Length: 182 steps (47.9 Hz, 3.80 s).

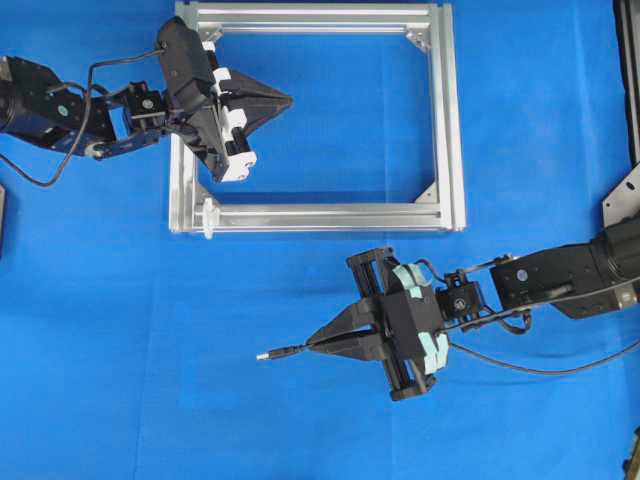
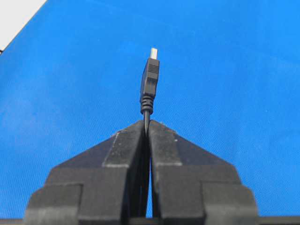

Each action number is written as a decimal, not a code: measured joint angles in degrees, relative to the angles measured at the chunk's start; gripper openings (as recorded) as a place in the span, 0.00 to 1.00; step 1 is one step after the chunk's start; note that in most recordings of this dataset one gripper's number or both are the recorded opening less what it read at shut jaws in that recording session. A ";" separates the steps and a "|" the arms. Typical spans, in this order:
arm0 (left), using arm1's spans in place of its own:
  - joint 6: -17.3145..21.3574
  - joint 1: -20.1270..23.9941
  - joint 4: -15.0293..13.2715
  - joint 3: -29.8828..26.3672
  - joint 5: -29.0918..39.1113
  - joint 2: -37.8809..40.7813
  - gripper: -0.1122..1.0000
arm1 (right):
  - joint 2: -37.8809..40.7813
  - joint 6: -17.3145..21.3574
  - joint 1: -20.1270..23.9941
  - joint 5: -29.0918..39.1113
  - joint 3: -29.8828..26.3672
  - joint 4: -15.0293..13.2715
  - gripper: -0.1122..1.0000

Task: Insert the wire through the string loop located on the left side.
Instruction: 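Lift the cable with the right gripper, plug end pointing left, then move the right gripper left, pushing the plug through the white zip-tie loop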

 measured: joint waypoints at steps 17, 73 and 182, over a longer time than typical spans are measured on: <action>0.00 0.00 0.00 0.00 0.00 0.00 0.10 | -0.35 -0.53 -6.77 0.09 1.85 -0.09 0.10; -0.09 0.00 0.00 0.00 0.09 0.00 0.10 | 4.83 -3.43 -16.61 0.62 -3.87 -0.09 0.10; -0.09 0.00 0.00 0.00 0.00 0.00 0.10 | 7.47 -3.43 -17.31 2.11 -7.12 -0.09 0.10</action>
